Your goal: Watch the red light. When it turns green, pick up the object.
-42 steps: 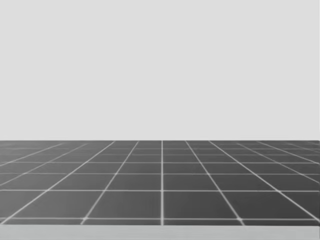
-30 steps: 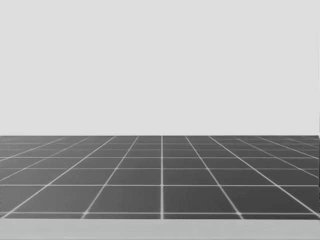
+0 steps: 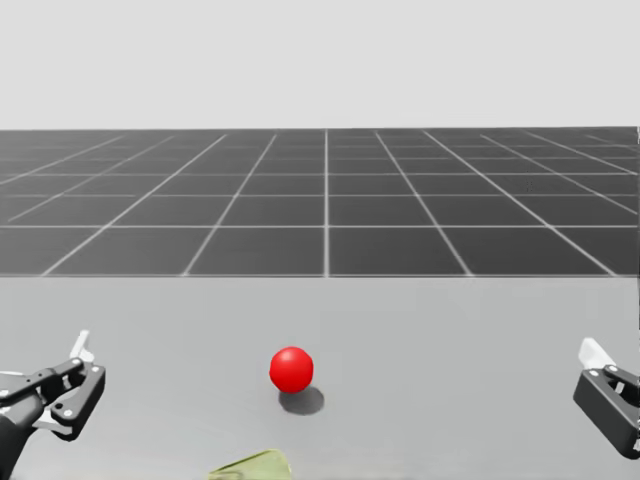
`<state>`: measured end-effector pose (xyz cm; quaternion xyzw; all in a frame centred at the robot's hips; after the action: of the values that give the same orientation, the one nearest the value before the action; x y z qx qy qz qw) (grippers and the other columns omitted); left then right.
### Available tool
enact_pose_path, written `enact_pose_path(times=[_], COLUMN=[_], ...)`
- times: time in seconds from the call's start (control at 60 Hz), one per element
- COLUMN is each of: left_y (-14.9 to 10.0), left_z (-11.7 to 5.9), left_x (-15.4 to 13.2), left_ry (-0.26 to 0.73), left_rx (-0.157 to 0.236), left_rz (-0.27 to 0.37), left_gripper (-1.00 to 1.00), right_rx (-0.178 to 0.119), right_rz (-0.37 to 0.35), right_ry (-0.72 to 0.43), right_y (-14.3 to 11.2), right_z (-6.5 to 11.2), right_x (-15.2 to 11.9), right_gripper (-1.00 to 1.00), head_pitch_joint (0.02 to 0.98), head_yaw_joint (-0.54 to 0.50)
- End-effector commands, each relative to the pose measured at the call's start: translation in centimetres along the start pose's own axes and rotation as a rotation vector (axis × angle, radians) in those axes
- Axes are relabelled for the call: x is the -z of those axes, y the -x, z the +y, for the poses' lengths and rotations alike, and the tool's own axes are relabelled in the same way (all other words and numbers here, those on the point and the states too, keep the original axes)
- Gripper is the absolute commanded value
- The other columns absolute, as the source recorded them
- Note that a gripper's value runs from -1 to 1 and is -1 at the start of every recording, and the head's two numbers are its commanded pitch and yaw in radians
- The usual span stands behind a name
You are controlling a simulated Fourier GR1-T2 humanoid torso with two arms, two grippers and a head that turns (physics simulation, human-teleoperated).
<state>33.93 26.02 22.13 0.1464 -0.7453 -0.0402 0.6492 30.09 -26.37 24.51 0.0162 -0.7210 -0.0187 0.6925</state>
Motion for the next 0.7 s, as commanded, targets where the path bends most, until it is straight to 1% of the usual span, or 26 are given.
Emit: enact_pose_path(times=[0.017,0.133,0.283,0.4,0.7], left_y=[0.04,0.02,-0.02,-0.06,-0.13], left_z=[0.05,0.04,0.00,-0.01,-0.05], left_x=[0.07,0.09,0.08,0.05,0.00], left_ry=[0.000,0.003,0.007,0.009,0.015], left_rx=[0.006,0.008,0.005,0.001,-0.010], left_rz=[0.000,0.000,-0.001,-0.002,-0.004], left_gripper=[-1.00,-1.00,-1.00,-1.00,-1.00], right_rx=[-0.002,-0.004,-0.004,-0.005,-0.009], right_rz=[-0.002,-0.002,0.000,0.001,-0.002], right_ry=[0.001,0.002,0.004,0.005,0.008], right_y=[-0.02,0.00,0.03,0.04,0.06], right_z=[-0.04,-0.02,-0.01,0.01,0.05], right_x=[0.04,0.05,0.05,0.03,0.05], right_gripper=[-1.00,-1.00,-1.00,-1.00,-1.00], head_pitch_joint=[0.456,0.532,0.584,0.602,0.609], head_yaw_joint=[0.02,0.04,0.05,0.06,0.06])
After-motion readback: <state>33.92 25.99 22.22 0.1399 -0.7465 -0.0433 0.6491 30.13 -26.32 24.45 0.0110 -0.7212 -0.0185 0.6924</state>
